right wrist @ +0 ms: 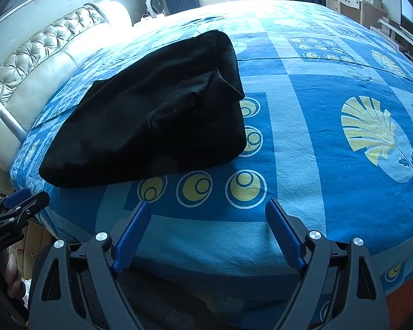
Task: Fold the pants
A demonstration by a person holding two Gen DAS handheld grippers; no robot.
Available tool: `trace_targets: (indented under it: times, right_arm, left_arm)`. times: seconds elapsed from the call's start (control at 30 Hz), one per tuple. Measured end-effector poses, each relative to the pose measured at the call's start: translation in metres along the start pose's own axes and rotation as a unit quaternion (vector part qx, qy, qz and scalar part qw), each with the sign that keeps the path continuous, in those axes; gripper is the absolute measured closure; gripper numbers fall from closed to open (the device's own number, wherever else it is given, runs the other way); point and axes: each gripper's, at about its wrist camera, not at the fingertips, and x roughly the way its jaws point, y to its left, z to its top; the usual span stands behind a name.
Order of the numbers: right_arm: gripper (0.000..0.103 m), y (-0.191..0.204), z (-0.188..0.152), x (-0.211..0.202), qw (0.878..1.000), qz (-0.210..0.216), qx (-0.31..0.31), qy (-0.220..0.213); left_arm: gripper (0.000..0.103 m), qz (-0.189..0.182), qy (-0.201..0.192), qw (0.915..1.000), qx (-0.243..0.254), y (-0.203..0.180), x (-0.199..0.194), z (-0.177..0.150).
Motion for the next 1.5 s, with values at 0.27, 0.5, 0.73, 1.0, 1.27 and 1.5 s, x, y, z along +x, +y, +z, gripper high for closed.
trace_targets:
  times: [0.27, 0.5, 0.73, 1.0, 1.27, 1.5]
  right_arm:
    - [0.019, 0.0, -0.001, 0.002, 1.0, 0.001, -0.001, 0.004]
    - [0.019, 0.002, -0.002, 0.003, 1.0, -0.001, -0.004, 0.006]
    - [0.019, 0.003, -0.003, 0.002, 1.0, -0.007, -0.014, 0.006]
    - [0.019, 0.006, -0.006, 0.003, 1.0, -0.007, -0.019, 0.01]
    - [0.019, 0.005, -0.007, 0.003, 1.0, -0.004, -0.015, 0.012]
    - [0.019, 0.006, -0.007, 0.003, 1.0, -0.001, -0.017, 0.013]
  left_arm:
    - [0.011, 0.0, -0.002, 1.0, 0.004, -0.001, -0.001, 0.0]
    - [0.011, 0.003, -0.004, 0.9999, 0.009, -0.003, -0.002, 0.0]
    - [0.011, 0.005, -0.014, 0.9998, 0.015, -0.006, -0.007, 0.0]
    - [0.011, 0.005, -0.018, 0.9993, 0.033, -0.018, -0.013, -0.005]
    - [0.011, 0.01, -0.031, 0.9991, 0.027, -0.019, -0.017, -0.005]
    - [0.011, -0.01, -0.057, 0.9982, 0.015, -0.008, -0.027, 0.005]
